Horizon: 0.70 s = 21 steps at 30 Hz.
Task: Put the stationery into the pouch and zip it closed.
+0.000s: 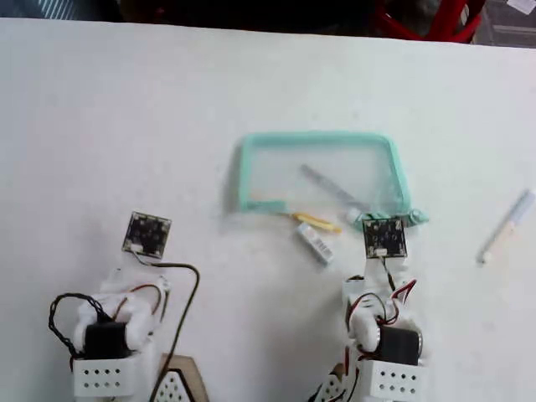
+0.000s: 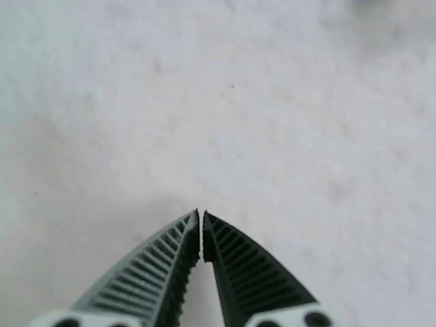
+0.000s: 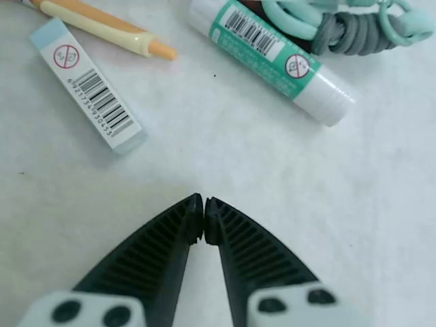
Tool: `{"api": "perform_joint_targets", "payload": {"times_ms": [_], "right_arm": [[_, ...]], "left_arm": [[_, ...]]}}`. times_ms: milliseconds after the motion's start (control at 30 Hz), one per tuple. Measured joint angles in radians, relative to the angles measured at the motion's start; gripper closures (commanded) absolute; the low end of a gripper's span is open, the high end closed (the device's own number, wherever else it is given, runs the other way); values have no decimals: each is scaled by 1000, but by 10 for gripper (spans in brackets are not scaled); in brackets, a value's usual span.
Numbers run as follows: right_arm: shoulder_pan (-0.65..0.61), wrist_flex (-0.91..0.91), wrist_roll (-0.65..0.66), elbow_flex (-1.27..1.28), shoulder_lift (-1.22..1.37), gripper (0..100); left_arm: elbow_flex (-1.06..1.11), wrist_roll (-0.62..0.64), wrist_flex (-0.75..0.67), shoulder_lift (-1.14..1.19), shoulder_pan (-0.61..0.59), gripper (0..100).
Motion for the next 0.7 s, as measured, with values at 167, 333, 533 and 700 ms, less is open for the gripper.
{"api": "perform_joint_targets", "payload": {"times_ms": [167, 333, 533, 700], "right_arm": [[0, 0, 0, 0, 0, 981], [0, 0, 0, 0, 0, 981], [0, 0, 0, 0, 0, 981], [-3, 0, 0, 0, 0, 981]], "left_arm": [[0, 0, 0, 0, 0, 970], [0, 0, 0, 0, 0, 972], [-5, 0, -117, 3, -9, 970], [-91, 0, -213, 2, -60, 969]]}}
